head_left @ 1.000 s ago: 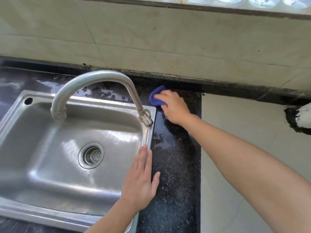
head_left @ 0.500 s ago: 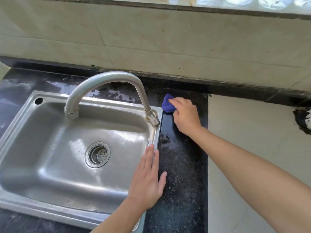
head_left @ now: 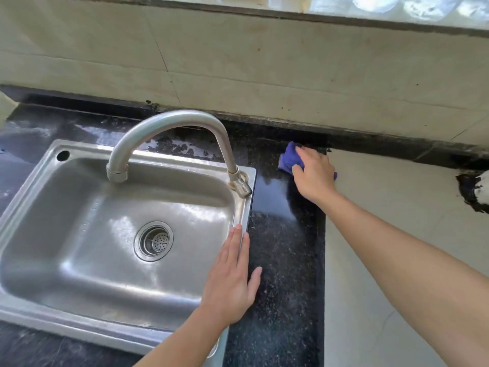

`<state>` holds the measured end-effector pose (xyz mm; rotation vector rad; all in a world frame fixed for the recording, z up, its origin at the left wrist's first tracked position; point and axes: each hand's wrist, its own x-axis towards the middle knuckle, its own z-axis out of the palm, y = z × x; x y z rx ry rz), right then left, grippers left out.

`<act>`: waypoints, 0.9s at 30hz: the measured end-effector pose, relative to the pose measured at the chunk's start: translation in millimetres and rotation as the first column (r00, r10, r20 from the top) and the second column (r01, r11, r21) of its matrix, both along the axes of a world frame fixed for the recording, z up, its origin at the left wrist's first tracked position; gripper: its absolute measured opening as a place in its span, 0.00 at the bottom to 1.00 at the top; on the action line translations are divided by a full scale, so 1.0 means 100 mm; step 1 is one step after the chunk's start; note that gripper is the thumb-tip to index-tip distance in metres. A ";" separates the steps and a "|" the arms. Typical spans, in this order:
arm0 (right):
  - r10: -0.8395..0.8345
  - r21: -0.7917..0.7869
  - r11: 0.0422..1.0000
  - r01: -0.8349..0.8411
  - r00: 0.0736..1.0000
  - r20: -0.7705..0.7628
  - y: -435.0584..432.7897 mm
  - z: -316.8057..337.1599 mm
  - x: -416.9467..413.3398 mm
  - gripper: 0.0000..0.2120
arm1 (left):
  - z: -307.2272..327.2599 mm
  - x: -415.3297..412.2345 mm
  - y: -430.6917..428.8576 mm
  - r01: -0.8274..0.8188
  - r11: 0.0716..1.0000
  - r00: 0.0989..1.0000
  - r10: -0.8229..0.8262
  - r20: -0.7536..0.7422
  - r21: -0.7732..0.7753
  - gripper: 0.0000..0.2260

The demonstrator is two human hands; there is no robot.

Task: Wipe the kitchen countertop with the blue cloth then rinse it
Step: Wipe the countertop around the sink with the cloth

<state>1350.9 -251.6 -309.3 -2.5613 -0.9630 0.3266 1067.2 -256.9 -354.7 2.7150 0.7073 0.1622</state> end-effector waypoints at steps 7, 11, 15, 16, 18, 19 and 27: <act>0.191 0.048 0.979 -0.199 0.972 0.139 -0.22 -0.20 -1.11 0.23 | 0.05 0.00 0.03 0.001 0.999 0.999 -0.004 -0.043 -0.050 0.30; 0.148 0.055 0.987 -0.149 0.989 0.028 -0.46 -0.06 -1.59 0.21 | 0.19 -0.18 0.13 0.042 0.996 0.995 -0.049 -0.082 -0.080 0.29; 0.255 0.052 0.967 -0.250 0.949 -0.185 -0.81 0.15 -1.86 0.18 | 0.31 -0.83 0.33 0.069 0.997 0.994 -0.072 -0.083 -0.038 0.26; 0.227 0.077 0.974 -0.213 0.916 -0.331 -0.86 0.25 -1.80 0.18 | 0.32 -1.02 0.39 0.074 0.997 0.993 -0.075 -0.088 -0.021 0.26; 0.034 0.131 0.989 0.061 0.784 -0.620 -0.81 0.43 -1.56 0.18 | 0.34 -1.39 0.51 0.087 0.996 0.991 -0.084 -0.103 0.030 0.27; -0.080 0.155 0.957 0.247 0.734 -0.674 -0.74 0.47 -1.41 0.17 | 0.34 -1.55 0.58 0.096 0.994 0.990 -0.090 -0.112 0.048 0.27; -0.230 -0.014 0.973 0.231 0.960 -0.161 0.13 0.05 -1.38 0.24 | 0.15 -2.24 0.75 0.089 0.995 0.966 -0.079 -0.245 0.032 0.27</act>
